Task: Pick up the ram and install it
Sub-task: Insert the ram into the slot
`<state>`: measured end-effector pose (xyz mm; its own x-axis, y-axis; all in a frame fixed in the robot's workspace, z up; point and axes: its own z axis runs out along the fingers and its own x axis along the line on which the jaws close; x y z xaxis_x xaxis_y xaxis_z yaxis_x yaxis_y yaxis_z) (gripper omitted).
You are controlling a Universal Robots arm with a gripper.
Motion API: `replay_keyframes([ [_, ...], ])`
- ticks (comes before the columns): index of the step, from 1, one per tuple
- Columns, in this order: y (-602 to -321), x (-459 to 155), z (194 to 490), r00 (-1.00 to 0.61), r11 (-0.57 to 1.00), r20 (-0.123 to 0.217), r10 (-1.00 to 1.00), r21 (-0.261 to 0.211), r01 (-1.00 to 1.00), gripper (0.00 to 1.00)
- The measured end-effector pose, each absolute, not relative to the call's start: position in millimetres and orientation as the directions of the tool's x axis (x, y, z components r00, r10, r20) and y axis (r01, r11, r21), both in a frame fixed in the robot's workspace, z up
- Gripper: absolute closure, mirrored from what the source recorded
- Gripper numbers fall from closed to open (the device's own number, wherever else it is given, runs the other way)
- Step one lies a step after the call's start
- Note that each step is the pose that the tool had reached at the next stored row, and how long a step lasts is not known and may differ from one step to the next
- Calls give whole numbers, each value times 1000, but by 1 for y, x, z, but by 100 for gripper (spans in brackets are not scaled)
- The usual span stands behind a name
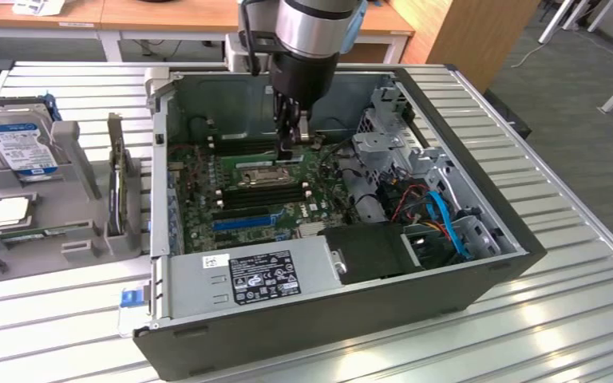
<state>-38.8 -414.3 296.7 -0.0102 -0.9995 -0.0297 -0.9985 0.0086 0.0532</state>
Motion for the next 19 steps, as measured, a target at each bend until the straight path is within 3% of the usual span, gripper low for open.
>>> replay_keyframes([
  [19, -414, -39, 282, -10, 9, -30, -1000, 53, -999, 88],
])
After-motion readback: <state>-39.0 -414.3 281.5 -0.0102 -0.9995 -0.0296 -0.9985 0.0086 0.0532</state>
